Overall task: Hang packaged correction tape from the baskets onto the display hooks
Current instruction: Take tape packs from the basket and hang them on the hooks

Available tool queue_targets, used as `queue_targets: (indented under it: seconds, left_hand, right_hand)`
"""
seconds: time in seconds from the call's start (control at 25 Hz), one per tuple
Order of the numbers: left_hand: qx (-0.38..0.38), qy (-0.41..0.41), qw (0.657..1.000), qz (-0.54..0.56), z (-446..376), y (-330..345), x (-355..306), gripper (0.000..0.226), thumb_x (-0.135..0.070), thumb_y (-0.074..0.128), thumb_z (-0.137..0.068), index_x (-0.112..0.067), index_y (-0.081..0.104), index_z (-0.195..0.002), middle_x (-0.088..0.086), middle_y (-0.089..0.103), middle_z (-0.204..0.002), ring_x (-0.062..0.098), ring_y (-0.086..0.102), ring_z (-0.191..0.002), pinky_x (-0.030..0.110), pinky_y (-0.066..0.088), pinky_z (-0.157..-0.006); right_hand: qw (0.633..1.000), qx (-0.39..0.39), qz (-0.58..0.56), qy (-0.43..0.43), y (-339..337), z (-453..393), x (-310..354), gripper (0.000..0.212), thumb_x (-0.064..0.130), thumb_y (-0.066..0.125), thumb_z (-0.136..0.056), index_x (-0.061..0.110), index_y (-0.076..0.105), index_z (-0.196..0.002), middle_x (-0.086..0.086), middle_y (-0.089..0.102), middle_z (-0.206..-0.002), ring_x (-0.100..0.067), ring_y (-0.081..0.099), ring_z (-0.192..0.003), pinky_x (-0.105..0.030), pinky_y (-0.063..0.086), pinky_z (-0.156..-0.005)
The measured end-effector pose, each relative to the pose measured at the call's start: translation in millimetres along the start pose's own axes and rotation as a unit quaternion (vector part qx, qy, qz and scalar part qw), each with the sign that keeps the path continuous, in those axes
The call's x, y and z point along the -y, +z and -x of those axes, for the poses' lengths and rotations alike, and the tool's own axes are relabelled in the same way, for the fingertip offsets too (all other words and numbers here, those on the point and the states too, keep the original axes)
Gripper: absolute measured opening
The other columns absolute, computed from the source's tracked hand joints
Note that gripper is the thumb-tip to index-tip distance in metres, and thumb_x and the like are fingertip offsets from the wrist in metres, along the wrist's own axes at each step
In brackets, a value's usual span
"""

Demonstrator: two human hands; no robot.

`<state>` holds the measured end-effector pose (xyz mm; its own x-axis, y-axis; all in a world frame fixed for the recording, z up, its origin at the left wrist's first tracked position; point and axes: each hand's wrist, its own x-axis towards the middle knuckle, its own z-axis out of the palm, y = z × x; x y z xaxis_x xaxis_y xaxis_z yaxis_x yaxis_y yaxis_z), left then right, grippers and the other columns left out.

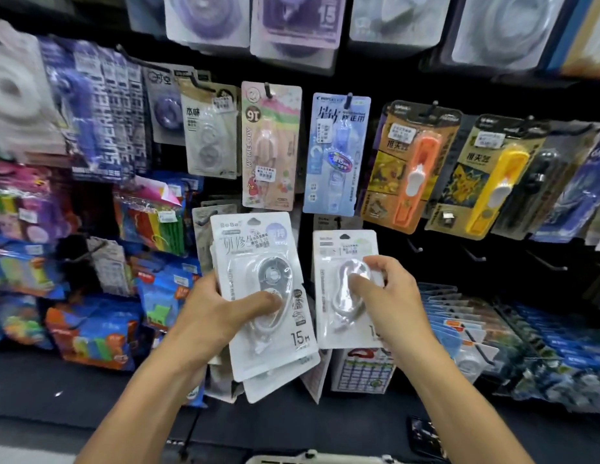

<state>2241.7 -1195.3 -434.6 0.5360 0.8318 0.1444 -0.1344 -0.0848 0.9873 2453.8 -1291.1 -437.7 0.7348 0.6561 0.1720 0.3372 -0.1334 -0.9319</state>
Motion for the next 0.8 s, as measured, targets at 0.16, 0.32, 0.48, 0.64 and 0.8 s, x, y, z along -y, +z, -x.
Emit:
queue_targets:
  seconds: [0.16,0.32,0.48,0.64,0.8]
  left_hand:
    - [0.013,0.002,1.000,0.015,4.4,3.1,0.2,0.038,-0.021,0.085,-0.052,-0.049,0.074,-0.076,-0.004,0.080,-0.087,0.016,0.078,-0.076,0.018,0.057,-0.056]
    - [0.019,-0.018,1.000,0.010,4.4,6.8,10.3,0.041,-0.033,0.087,-0.044,-0.040,0.075,-0.083,-0.004,0.081,-0.089,0.016,0.078,-0.077,0.023,0.058,-0.060]
    - [0.081,-0.026,0.996,0.021,4.5,17.2,15.2,0.044,-0.040,0.088,-0.047,-0.038,0.077,-0.089,0.001,0.081,-0.096,0.018,0.078,-0.084,0.020,0.059,-0.062]
    - [0.117,-0.062,0.989,0.060,1.8,20.5,16.6,0.060,-0.043,0.101,-0.039,-0.036,0.077,-0.094,0.007,0.079,-0.105,0.029,0.077,-0.094,0.034,0.063,-0.072]
    - [0.068,-0.063,0.994,0.050,0.7,19.1,12.7,0.065,-0.032,0.100,-0.042,-0.021,0.077,-0.102,0.011,0.079,-0.102,0.032,0.077,-0.091,0.044,0.061,-0.078]
  right_hand:
    - [0.998,0.043,0.038,-0.014,3.7,-3.3,4.3,0.037,0.022,0.058,-0.100,0.025,0.053,-0.137,0.006,0.048,-0.140,-0.011,0.055,-0.110,-0.027,0.046,-0.086]
    - [0.980,-0.035,0.114,-0.158,3.6,19.9,5.8,0.032,0.038,0.056,-0.099,0.025,0.059,-0.128,0.007,0.054,-0.134,-0.012,0.054,-0.120,-0.031,0.047,-0.099]
    - [0.974,0.190,-0.109,-0.062,13.3,54.9,-0.9,0.040,0.058,0.076,-0.077,0.035,0.070,-0.109,0.005,0.072,-0.088,-0.009,0.070,-0.082,-0.023,0.056,-0.071]
    - [0.969,0.133,-0.208,0.018,7.9,41.3,-6.3,0.012,0.017,0.067,-0.095,0.015,0.070,-0.084,-0.011,0.073,-0.077,-0.021,0.068,-0.067,-0.028,0.054,-0.057]
    - [0.976,0.042,-0.206,0.057,-0.7,29.4,-16.1,0.015,0.025,0.054,-0.103,0.016,0.059,-0.092,0.004,0.068,-0.067,-0.017,0.063,-0.054,-0.030,0.047,-0.042]
